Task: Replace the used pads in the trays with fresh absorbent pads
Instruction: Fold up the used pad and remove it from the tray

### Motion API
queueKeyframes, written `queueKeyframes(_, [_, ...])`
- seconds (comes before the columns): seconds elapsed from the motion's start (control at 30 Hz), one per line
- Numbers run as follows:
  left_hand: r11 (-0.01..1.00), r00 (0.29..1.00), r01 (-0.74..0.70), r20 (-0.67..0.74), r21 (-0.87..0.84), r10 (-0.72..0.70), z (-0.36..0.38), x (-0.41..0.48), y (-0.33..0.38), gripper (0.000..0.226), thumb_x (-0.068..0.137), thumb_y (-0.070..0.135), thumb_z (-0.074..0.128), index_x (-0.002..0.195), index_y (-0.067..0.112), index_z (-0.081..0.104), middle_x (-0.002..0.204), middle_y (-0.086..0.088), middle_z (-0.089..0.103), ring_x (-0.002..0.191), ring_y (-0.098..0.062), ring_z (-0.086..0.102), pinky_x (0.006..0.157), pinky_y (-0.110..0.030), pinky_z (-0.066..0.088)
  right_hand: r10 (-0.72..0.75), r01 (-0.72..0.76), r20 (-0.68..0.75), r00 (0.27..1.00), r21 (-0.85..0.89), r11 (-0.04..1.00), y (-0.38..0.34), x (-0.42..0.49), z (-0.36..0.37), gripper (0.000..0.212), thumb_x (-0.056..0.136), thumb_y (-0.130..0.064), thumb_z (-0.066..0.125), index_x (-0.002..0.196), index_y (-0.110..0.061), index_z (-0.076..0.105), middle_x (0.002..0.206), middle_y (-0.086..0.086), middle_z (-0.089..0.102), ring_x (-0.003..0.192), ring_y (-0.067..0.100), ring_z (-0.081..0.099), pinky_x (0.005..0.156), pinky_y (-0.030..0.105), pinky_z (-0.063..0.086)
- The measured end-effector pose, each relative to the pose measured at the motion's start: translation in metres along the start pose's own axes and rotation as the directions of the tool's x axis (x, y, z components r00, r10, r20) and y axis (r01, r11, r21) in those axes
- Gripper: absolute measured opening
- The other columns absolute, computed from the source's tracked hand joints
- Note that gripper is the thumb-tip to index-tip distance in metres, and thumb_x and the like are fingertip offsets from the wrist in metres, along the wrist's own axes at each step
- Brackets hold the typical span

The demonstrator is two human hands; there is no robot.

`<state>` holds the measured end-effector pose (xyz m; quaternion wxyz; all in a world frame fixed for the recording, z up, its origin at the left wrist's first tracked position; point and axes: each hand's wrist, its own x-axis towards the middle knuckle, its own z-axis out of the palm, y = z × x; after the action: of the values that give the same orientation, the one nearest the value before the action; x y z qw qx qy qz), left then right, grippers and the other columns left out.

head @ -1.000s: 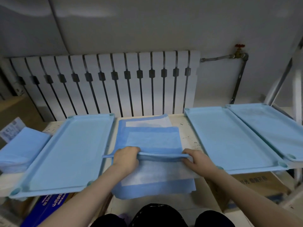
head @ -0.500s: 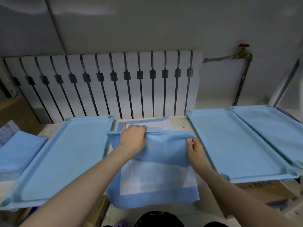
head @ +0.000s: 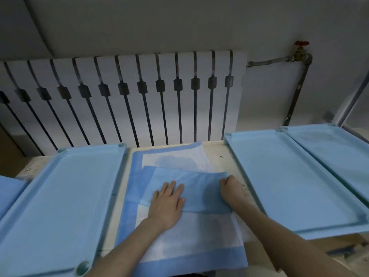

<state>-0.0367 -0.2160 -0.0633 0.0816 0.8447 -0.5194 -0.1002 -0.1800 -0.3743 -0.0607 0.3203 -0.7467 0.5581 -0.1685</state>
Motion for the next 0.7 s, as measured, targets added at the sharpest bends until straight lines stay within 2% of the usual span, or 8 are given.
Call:
queueKeyframes(0.1, [0.998, 0.998, 0.061, 0.022, -0.023, -0.06, 0.002, 0.002, -0.004, 0.055, 0.101, 0.045, 0.024, 0.152, 0.029, 0.011, 0.16, 0.001, 0.0, 0.148, -0.02, -0.003, 0.118, -0.041, 0.004, -0.079, 0.076, -0.033, 0.996, -0.095, 0.993, 0.007, 0.004, -0.006, 0.025, 0.099, -0.027, 0.037, 0.09, -0.006, 0.047, 0.092, 0.016, 0.061, 0.079, 0.029, 0.055, 0.066, 0.029, 0.037])
queueKeyframes(0.17, [0.992, 0.993, 0.121, 0.013, -0.034, -0.12, 0.002, 0.0, -0.008, 0.057, 0.1, 0.046, 0.023, 0.152, 0.027, 0.009, 0.16, -0.004, -0.001, 0.148, -0.024, -0.003, 0.118, -0.04, 0.005, -0.1, 0.095, -0.034, 0.994, -0.127, 0.987, 0.01, 0.007, -0.01, 0.025, 0.097, -0.029, 0.04, 0.085, -0.009, 0.046, 0.085, 0.01, 0.057, 0.074, 0.025, 0.05, 0.064, 0.029, 0.036])
queueKeyframes(0.37, [0.935, 0.936, 0.351, 0.034, -0.045, -0.349, -0.005, -0.01, -0.029, 0.062, 0.098, 0.054, 0.019, 0.152, 0.027, 0.004, 0.16, -0.009, -0.005, 0.146, -0.033, -0.005, 0.118, -0.046, 0.007, -0.067, 0.065, -0.023, 0.997, -0.085, 0.994, 0.007, 0.012, -0.01, 0.025, 0.095, -0.029, 0.044, 0.091, -0.006, 0.053, 0.091, 0.013, 0.06, 0.075, 0.026, 0.053, 0.064, 0.028, 0.038])
queueKeyframes(0.47, [0.908, 0.909, 0.416, 0.043, -0.054, -0.414, -0.008, -0.012, -0.035, 0.064, 0.097, 0.055, 0.021, 0.151, 0.024, 0.007, 0.158, -0.012, 0.001, 0.145, -0.034, 0.003, 0.115, -0.05, 0.014, -0.014, 0.014, 0.004, 1.0, -0.046, 0.999, 0.002, 0.017, -0.011, 0.032, 0.094, -0.029, 0.044, 0.102, 0.0, 0.056, 0.1, 0.017, 0.063, 0.086, 0.032, 0.059, 0.069, 0.03, 0.044])
queueKeyframes(0.57, [0.939, 0.939, 0.343, -0.037, -0.001, -0.343, -0.012, -0.009, -0.026, 0.063, 0.097, 0.052, 0.025, 0.149, 0.018, 0.016, 0.154, -0.013, 0.014, 0.143, -0.031, 0.008, 0.112, -0.051, 0.02, 0.103, -0.112, 0.125, 0.987, 0.067, 0.991, -0.009, 0.023, -0.014, 0.036, 0.091, -0.029, 0.049, 0.108, 0.003, 0.054, 0.1, 0.017, 0.06, 0.092, 0.033, 0.059, 0.079, 0.039, 0.053])
queueKeyframes(0.63, [0.985, 0.983, 0.172, -0.069, 0.011, -0.171, -0.013, -0.007, -0.014, 0.06, 0.098, 0.048, 0.029, 0.15, 0.02, 0.016, 0.156, -0.007, 0.013, 0.145, -0.027, 0.007, 0.113, -0.047, 0.019, 0.156, -0.181, 0.201, 0.967, 0.11, 0.977, -0.016, 0.023, -0.017, 0.032, 0.086, -0.022, 0.058, 0.105, 0.003, 0.054, 0.095, 0.016, 0.056, 0.087, 0.032, 0.057, 0.071, 0.038, 0.052])
queueKeyframes(0.7, [0.999, 0.999, 0.038, -0.022, -0.009, -0.038, -0.012, -0.007, -0.005, 0.057, 0.1, 0.044, 0.031, 0.151, 0.026, 0.015, 0.159, -0.001, 0.008, 0.147, -0.022, 0.002, 0.115, -0.044, 0.013, 0.194, -0.235, 0.254, 0.948, 0.145, 0.961, -0.021, 0.023, -0.019, 0.029, 0.081, -0.016, 0.064, 0.098, 0.001, 0.049, 0.093, 0.019, 0.055, 0.081, 0.033, 0.057, 0.059, 0.036, 0.05])
